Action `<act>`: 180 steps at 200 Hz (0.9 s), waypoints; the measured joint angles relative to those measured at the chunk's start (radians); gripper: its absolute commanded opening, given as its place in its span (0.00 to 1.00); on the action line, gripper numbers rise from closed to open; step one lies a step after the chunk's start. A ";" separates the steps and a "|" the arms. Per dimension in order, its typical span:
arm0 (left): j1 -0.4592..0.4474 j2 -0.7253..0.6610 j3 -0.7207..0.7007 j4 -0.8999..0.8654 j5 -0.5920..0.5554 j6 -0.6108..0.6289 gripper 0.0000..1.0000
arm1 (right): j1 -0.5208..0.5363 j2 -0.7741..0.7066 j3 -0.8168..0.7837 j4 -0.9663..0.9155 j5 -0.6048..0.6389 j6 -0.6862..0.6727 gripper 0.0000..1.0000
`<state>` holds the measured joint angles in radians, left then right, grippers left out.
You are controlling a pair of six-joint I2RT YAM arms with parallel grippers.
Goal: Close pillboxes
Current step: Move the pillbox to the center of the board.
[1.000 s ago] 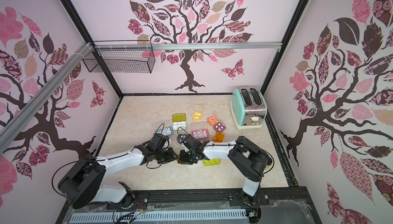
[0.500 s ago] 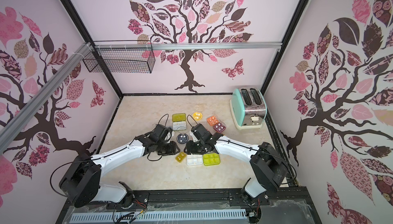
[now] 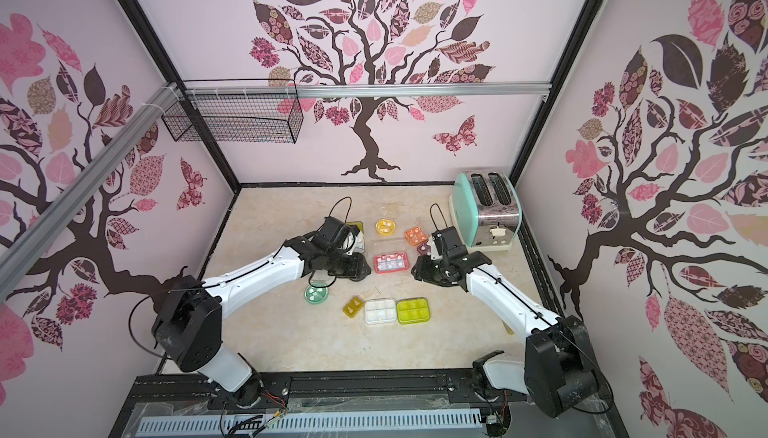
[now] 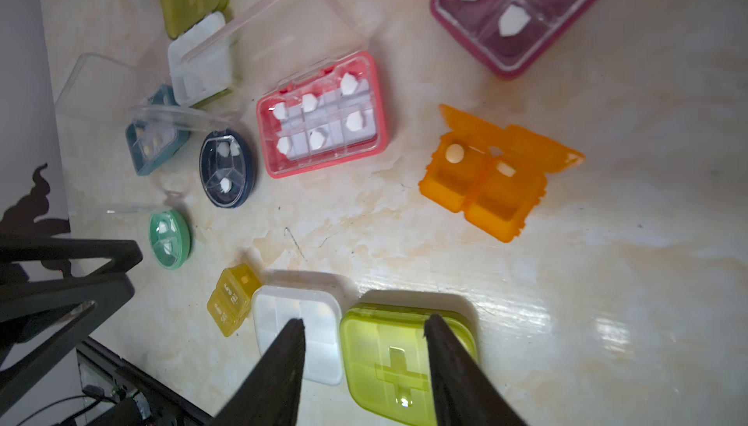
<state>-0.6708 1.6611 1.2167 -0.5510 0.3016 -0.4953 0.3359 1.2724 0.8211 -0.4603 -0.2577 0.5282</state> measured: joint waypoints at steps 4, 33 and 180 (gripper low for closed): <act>-0.004 0.016 0.019 0.002 0.002 -0.003 0.37 | -0.016 -0.002 -0.007 0.001 -0.001 -0.001 0.47; -0.039 0.137 0.146 0.014 0.013 -0.017 0.34 | -0.101 -0.006 -0.060 0.005 -0.005 -0.009 0.44; -0.161 0.557 0.539 0.037 0.033 -0.062 0.29 | -0.269 -0.068 -0.195 0.127 -0.080 -0.006 0.55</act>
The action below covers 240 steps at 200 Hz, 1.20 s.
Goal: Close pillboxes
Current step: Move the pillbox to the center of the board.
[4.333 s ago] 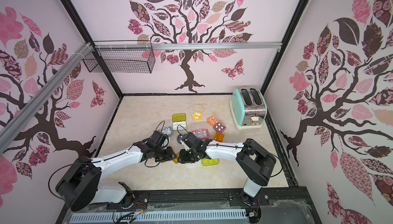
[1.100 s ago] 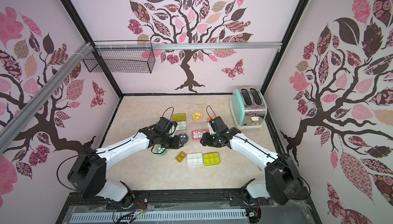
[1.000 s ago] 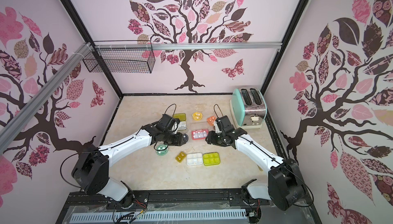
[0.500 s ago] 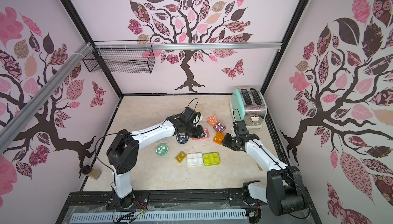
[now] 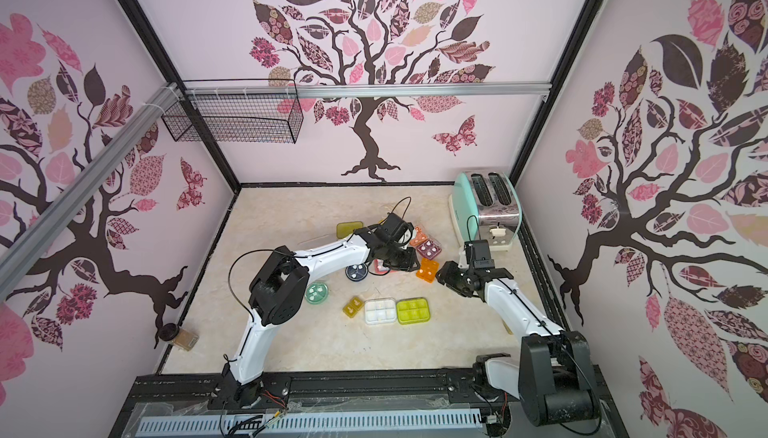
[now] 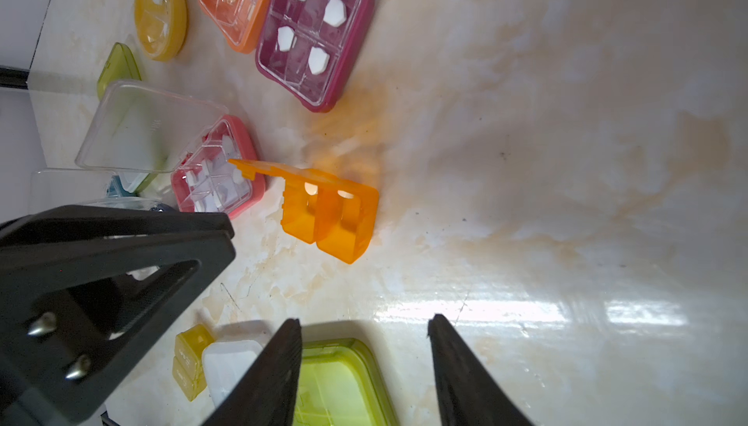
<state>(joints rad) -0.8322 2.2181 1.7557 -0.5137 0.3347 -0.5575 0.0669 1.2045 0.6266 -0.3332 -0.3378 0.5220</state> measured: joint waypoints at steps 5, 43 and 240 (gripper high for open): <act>-0.003 0.007 0.010 -0.006 -0.001 0.000 0.27 | -0.003 -0.006 -0.001 0.000 0.000 -0.001 0.55; -0.008 0.068 0.094 -0.051 -0.003 0.000 0.24 | -0.006 -0.036 -0.003 -0.002 0.000 -0.007 0.56; -0.020 0.169 0.208 -0.132 -0.052 0.010 0.09 | -0.008 -0.075 -0.013 0.005 -0.072 -0.011 0.57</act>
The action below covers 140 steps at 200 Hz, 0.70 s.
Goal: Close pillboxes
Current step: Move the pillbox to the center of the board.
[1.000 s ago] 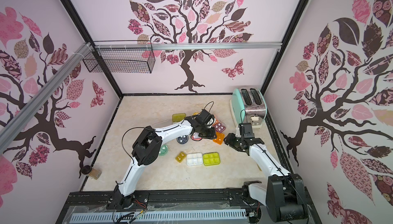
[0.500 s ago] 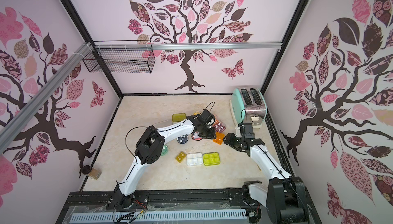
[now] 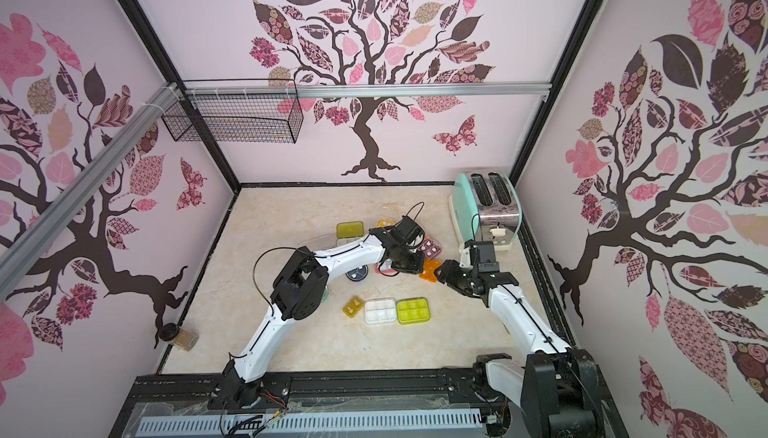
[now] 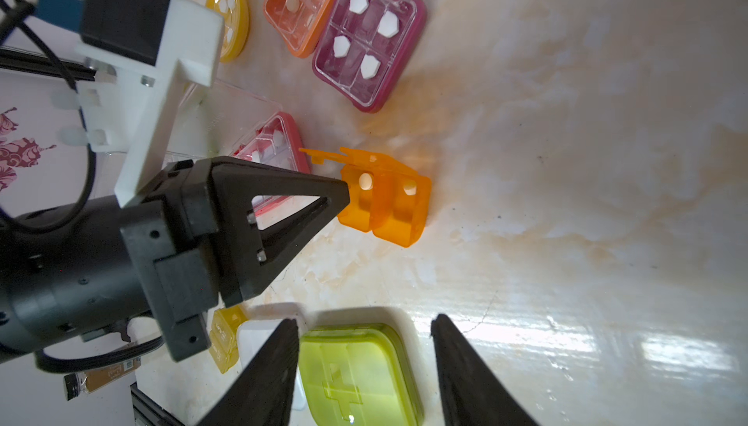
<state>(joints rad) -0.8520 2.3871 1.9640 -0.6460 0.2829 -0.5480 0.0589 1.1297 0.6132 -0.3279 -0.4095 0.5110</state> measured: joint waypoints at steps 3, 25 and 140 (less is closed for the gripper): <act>0.000 0.000 -0.001 0.000 -0.003 0.000 0.08 | 0.000 0.000 0.000 0.000 0.000 0.000 0.57; 0.000 -0.003 -0.011 -0.002 -0.019 0.006 0.07 | 0.000 0.000 0.000 0.000 0.000 0.000 0.57; 0.012 -0.242 -0.294 -0.061 -0.183 0.044 0.03 | -0.001 0.065 -0.029 0.058 -0.087 0.006 0.54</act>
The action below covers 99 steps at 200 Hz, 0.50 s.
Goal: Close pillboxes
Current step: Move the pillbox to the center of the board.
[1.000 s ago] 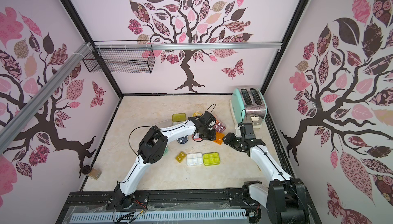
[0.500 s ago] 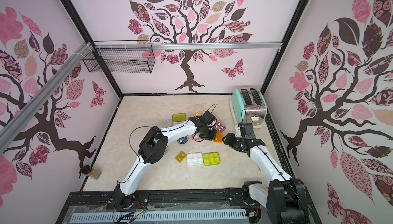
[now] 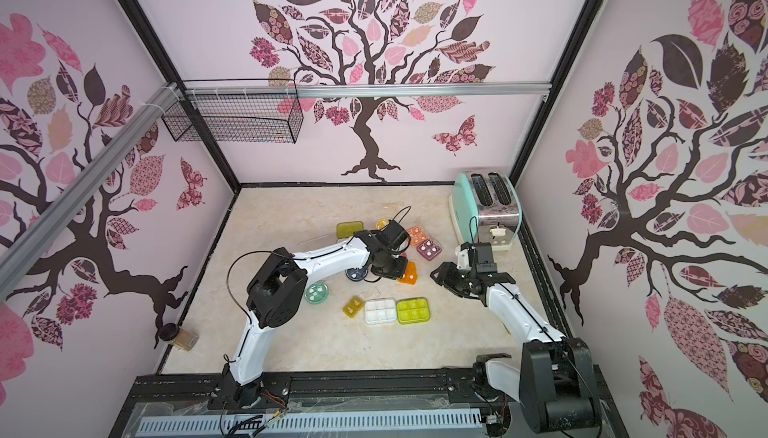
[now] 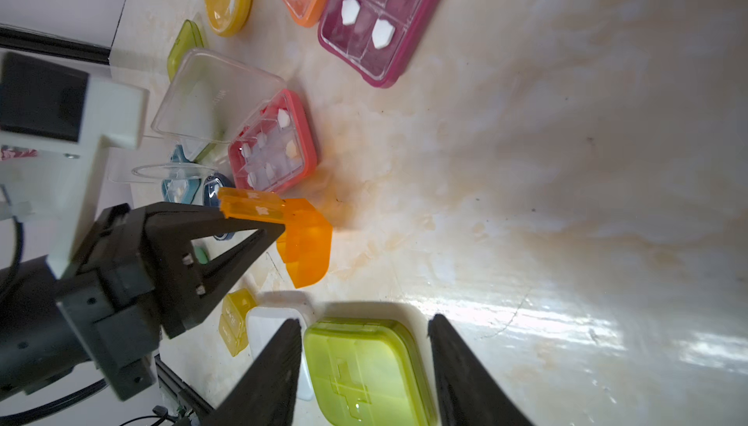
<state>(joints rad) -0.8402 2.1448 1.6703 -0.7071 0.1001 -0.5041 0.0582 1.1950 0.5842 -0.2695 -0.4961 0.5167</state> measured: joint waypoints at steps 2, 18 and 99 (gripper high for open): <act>0.000 -0.005 -0.006 0.000 -0.005 0.000 0.03 | 0.001 0.004 0.000 0.003 -0.002 0.000 0.54; 0.003 -0.037 -0.045 -0.003 -0.032 0.002 0.02 | 0.012 0.029 -0.002 0.013 -0.010 0.002 0.54; 0.009 -0.048 -0.118 0.041 -0.054 -0.003 0.04 | 0.112 0.140 0.055 0.049 -0.023 0.025 0.44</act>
<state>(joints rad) -0.8310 2.0968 1.5520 -0.6659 0.0460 -0.5076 0.1703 1.3354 0.6388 -0.2203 -0.5190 0.5419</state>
